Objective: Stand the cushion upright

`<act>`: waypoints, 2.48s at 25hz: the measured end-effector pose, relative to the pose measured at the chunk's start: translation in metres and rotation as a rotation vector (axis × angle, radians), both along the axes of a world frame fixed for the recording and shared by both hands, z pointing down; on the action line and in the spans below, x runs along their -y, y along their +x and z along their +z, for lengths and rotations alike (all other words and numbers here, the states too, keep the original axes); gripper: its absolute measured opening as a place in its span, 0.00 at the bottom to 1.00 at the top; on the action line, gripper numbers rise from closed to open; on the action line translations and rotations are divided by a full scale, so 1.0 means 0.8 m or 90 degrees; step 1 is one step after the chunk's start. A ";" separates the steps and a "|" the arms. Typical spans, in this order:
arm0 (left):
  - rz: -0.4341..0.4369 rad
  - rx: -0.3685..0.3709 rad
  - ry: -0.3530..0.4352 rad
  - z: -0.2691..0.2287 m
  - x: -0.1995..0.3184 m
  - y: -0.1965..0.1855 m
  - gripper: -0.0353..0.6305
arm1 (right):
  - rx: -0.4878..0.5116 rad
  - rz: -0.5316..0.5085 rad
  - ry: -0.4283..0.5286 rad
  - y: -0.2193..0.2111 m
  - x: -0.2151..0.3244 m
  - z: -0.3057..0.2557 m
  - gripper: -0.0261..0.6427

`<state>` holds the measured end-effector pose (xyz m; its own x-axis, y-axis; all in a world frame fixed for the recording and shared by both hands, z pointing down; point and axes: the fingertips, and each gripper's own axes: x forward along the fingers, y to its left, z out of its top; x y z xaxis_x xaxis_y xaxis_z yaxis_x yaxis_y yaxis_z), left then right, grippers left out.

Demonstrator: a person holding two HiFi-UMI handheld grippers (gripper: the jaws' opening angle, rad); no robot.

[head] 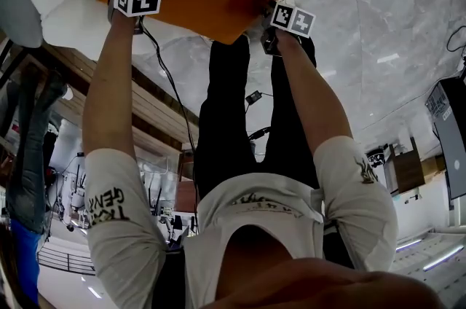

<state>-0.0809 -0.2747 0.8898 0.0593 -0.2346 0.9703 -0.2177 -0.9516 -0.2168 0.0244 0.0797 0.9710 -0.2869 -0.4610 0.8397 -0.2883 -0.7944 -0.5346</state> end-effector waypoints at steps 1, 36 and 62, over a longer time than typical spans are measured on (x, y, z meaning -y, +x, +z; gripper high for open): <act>-0.007 0.003 -0.015 0.002 0.002 0.000 0.53 | -0.002 0.000 -0.001 0.000 0.001 0.001 0.39; -0.118 -0.136 -0.111 -0.062 -0.028 -0.023 0.09 | -0.122 -0.095 0.004 0.030 0.034 -0.096 0.09; -0.520 -0.392 0.052 -0.237 0.060 -0.161 0.10 | -0.431 -0.505 0.230 0.137 0.431 -0.326 0.09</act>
